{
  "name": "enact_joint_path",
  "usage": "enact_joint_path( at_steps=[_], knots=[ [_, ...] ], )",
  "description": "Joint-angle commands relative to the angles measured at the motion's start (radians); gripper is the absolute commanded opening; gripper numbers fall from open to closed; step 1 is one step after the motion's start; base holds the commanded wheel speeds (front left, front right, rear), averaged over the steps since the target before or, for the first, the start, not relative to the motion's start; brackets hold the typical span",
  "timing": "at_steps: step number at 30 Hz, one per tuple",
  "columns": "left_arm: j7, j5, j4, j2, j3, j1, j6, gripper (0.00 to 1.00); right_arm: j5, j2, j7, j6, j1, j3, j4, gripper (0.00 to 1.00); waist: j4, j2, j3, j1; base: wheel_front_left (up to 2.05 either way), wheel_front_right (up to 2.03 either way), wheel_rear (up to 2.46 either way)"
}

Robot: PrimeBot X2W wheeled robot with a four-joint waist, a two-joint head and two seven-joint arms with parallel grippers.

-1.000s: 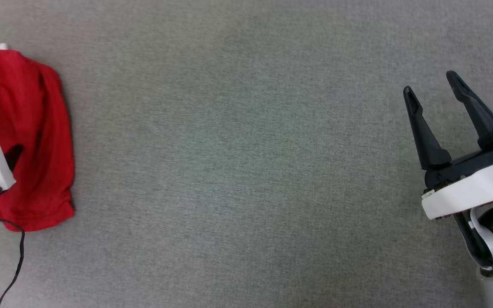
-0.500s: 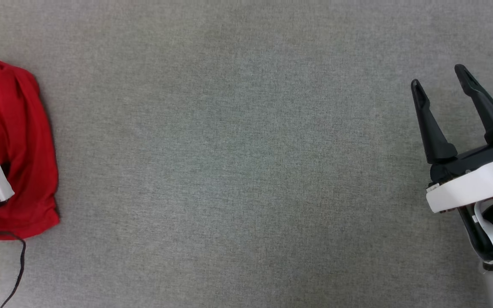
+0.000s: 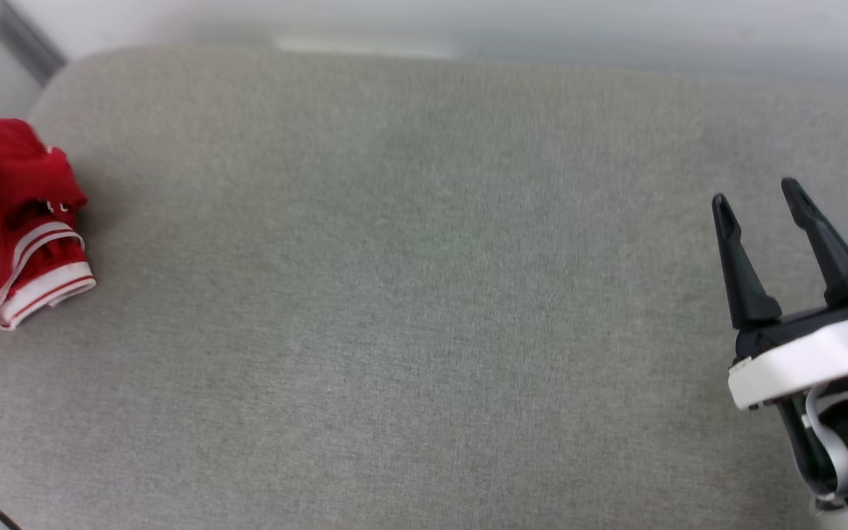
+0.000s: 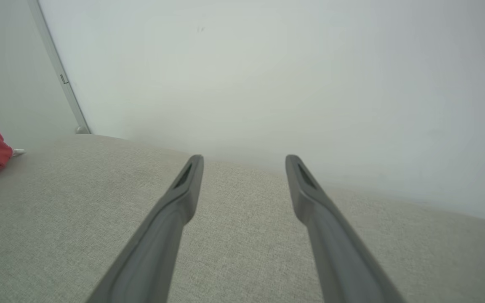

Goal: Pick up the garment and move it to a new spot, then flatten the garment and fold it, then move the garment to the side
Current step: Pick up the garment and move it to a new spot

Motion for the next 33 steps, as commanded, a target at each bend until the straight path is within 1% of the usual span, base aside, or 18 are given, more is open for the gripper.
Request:
enact_joint_path(
  at_steps=[1, 5, 7, 13, 16, 21, 23, 26, 28, 33],
  knots=[
    [-0.015, 0.013, -0.007, 0.002, -0.009, -0.014, 0.003, 0.00, -0.004, 0.008, -0.001, 0.000, 0.017, -0.004, -0.004, 1.00, 0.003, 0.0000, -0.053, 0.0000, 0.00, 0.00, 0.00],
    [-0.093, 0.038, -0.046, -0.023, -0.038, -0.042, 0.005, 0.00, -0.008, 0.034, 0.006, 0.000, 0.054, -0.018, -0.011, 1.00, -0.012, 0.0000, -0.108, 0.0000, 0.00, 0.00, 0.00],
    [-0.127, 0.043, -0.062, -0.033, -0.049, -0.051, -0.004, 0.00, -0.013, 0.044, 0.007, 0.000, 0.067, -0.024, -0.017, 1.00, -0.027, 0.0000, -0.129, 0.0000, 0.00, 0.00, 0.00],
    [-0.184, 0.042, -0.146, -0.106, -0.099, -0.035, -0.009, 0.00, -0.014, 0.074, 0.011, 0.000, 0.107, -0.028, -0.023, 1.00, -0.100, 0.0000, -0.184, 0.0000, 0.00, 0.00, 0.00],
    [-0.198, 0.039, -0.209, -0.157, -0.128, 0.001, -0.004, 0.00, -0.016, 0.086, 0.018, 0.000, 0.126, -0.029, -0.029, 1.00, -0.148, 0.0000, -0.202, 0.0000, 0.00, 0.00, 0.00],
    [-0.209, 0.020, -0.333, -0.265, -0.193, 0.079, 0.006, 0.00, -0.015, 0.095, 0.030, 0.000, 0.152, -0.035, -0.039, 1.00, -0.223, 0.0000, -0.216, 0.0000, 0.00, 0.00, 0.00],
    [-0.216, 0.023, -0.382, -0.308, -0.227, 0.112, 0.012, 0.00, -0.020, 0.096, 0.035, 0.000, 0.160, -0.039, -0.043, 1.00, -0.250, 0.0000, -0.215, 0.0000, 0.00, 0.00, 0.00],
    [-0.209, 0.019, -0.442, -0.378, -0.298, 0.160, 0.007, 0.00, -0.015, 0.098, 0.041, 0.000, 0.164, -0.045, -0.051, 1.00, -0.284, 0.0000, -0.201, 0.0000, 0.00, 0.00, 0.00],
    [-0.211, 0.013, -0.469, -0.424, -0.341, 0.192, 0.005, 0.00, -0.009, 0.100, 0.042, 0.000, 0.164, -0.044, -0.055, 1.00, -0.303, 0.0000, -0.187, 0.0000, 0.00, 0.00, 0.00],
    [-0.225, -0.002, -0.458, -0.498, -0.455, 0.258, -0.016, 0.00, -0.002, 0.105, 0.040, 0.000, 0.164, -0.051, -0.060, 1.00, -0.328, 0.0000, -0.141, 0.0000, 0.00, 0.00, 0.00]
  ],
)
